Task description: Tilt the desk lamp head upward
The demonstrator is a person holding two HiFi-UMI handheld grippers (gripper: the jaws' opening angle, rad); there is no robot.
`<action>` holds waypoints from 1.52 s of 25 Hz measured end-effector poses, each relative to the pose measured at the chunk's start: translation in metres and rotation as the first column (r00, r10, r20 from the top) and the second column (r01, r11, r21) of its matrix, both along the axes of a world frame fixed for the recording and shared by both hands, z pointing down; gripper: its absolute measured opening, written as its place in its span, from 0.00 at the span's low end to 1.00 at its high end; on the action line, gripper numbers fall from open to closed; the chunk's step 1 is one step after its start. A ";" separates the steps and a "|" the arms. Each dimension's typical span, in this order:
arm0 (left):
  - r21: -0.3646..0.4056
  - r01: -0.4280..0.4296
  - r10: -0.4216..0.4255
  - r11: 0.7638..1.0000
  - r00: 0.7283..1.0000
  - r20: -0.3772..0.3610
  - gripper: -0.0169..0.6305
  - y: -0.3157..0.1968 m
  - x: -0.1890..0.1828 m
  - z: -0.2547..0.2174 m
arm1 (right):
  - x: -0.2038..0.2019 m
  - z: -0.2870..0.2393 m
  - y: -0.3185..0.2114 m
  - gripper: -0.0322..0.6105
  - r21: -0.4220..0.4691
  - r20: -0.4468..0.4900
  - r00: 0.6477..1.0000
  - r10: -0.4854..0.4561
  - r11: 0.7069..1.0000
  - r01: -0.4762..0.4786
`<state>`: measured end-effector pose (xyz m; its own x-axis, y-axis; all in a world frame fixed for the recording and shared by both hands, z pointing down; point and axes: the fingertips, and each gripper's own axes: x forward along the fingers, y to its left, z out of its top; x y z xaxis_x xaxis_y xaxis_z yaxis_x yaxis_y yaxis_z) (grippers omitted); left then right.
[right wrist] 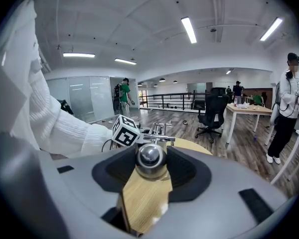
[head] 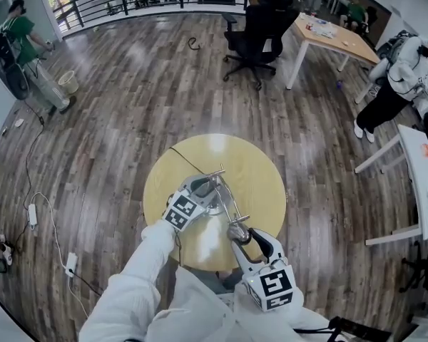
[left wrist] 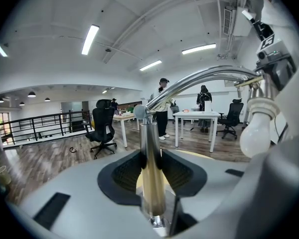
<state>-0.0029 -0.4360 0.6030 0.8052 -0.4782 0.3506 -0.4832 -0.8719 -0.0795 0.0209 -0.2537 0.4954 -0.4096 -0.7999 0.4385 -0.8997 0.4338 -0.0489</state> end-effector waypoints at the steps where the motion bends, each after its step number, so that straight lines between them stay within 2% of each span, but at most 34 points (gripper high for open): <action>1: 0.000 0.002 -0.002 1.000 1.000 -0.001 0.22 0.001 0.000 0.000 | 0.000 -0.004 0.000 0.37 0.005 -0.001 1.000 -0.003 1.000 0.003; 8: -0.017 0.021 -0.021 1.000 1.000 -0.004 0.22 0.003 -0.002 -0.003 | -0.005 -0.028 -0.007 0.37 0.029 -0.016 0.999 -0.030 0.999 0.031; 15: -0.002 0.018 -0.018 1.000 1.000 -0.009 0.22 0.001 -0.002 -0.003 | -0.008 -0.056 -0.016 0.36 0.050 -0.005 0.998 -0.060 0.997 0.060; 20: -0.032 0.031 -0.030 0.999 1.000 0.005 0.22 0.005 -0.005 -0.005 | -0.012 -0.073 -0.024 0.36 0.066 -0.006 0.997 -0.083 0.994 0.083; 26: -0.012 0.017 -0.017 1.000 1.000 -0.025 0.22 0.004 0.000 -0.009 | -0.014 -0.103 -0.043 0.36 0.107 0.019 0.993 -0.118 0.987 0.115; 30: -0.003 0.022 -0.022 1.000 1.000 -0.017 0.22 0.004 -0.001 -0.002 | -0.015 -0.121 -0.057 0.35 0.123 0.050 0.991 -0.128 0.985 0.121; 38: 0.004 0.017 -0.017 1.000 1.000 -0.021 0.22 0.002 0.002 -0.005 | -0.020 -0.151 -0.090 0.35 0.145 0.046 0.987 -0.156 0.978 0.148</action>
